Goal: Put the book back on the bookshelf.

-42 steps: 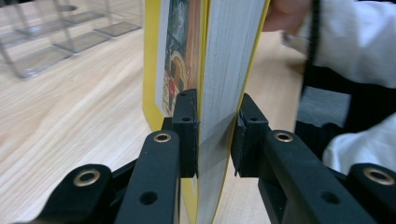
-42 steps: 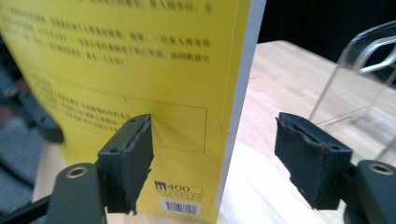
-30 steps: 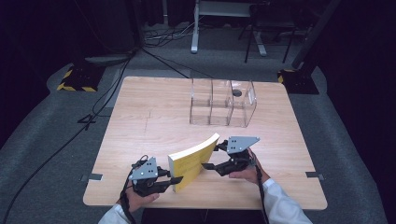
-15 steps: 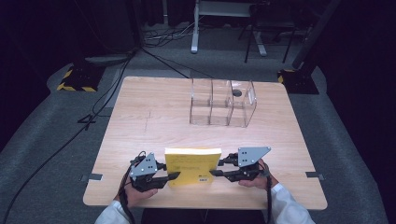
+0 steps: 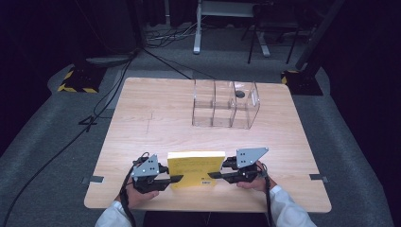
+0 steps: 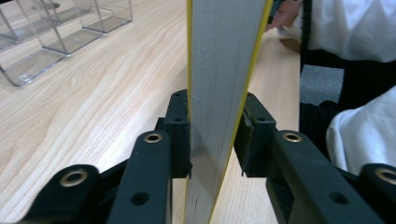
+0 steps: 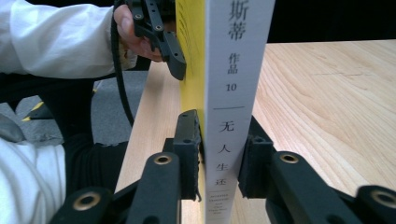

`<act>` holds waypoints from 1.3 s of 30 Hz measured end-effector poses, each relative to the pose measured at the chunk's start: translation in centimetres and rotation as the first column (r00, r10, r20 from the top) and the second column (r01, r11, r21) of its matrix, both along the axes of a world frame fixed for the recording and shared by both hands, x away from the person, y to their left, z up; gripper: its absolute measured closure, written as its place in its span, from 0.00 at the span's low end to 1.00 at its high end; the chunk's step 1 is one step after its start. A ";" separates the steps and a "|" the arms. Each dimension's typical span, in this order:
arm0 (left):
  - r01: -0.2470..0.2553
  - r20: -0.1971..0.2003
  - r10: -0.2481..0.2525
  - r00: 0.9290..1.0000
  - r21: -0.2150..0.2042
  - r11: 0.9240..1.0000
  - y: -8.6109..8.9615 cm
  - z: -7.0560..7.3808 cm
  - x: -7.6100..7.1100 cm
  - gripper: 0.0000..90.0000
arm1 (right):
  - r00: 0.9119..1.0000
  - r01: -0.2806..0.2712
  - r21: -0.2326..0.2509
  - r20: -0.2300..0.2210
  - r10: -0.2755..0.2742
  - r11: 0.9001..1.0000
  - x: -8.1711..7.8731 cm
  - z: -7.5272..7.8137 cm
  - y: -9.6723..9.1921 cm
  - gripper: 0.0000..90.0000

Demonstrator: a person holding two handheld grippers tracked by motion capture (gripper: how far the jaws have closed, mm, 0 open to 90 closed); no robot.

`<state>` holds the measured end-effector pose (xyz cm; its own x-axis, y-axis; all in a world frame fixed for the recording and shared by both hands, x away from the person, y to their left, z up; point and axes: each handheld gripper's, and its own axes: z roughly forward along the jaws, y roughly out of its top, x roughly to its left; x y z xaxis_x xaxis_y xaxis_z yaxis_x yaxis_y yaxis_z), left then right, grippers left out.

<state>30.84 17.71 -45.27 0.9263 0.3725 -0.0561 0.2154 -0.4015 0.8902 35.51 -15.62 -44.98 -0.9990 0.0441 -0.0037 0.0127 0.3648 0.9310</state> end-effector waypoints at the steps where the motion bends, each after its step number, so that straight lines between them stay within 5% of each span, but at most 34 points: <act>1: -0.014 0.003 0.014 1.000 -0.001 1.000 -0.1 0.0 0.1 0.72 | 1.000 0.003 -0.002 0.002 -0.003 1.000 -0.1 0.0 0.0 0.84; 6: -0.118 -0.008 0.117 0.993 -0.022 0.993 -0.4 -0.1 1.0 0.56 | 0.997 0.072 -0.001 0.025 -0.072 0.997 -0.8 0.0 -0.4 0.84; 15: -0.066 -0.009 0.066 0.998 -0.020 0.998 -1.6 -0.4 1.8 0.59 | 0.997 0.060 -0.020 0.048 -0.059 0.998 -1.5 0.3 -1.6 0.81; 18: -0.055 -0.013 0.054 0.998 -0.031 0.998 -1.8 -0.5 1.8 0.59 | 0.999 0.028 0.008 0.026 -0.028 1.000 -1.5 0.4 -1.7 0.72; 22: -0.049 -0.014 0.048 0.999 -0.035 0.998 -2.2 -0.6 1.9 0.59 | 0.998 0.047 -0.017 0.044 -0.046 0.999 -1.8 0.1 -0.8 0.65; 29: -0.045 -0.009 0.045 0.999 -0.039 0.998 -2.7 -0.7 1.9 0.58 | 0.990 0.129 0.001 0.049 -0.129 0.992 -2.0 -0.3 -0.9 0.82; 36: -0.085 -0.006 0.085 0.996 0.052 0.995 -2.6 -0.8 1.8 0.45 | 0.984 0.169 0.008 0.050 -0.169 0.986 -2.5 -0.4 -1.2 0.84; 39: -0.164 -0.032 0.170 0.985 0.136 0.977 -1.7 -1.2 1.9 0.40 | 0.981 0.188 0.012 0.049 -0.188 0.982 -2.6 -0.4 -1.5 0.84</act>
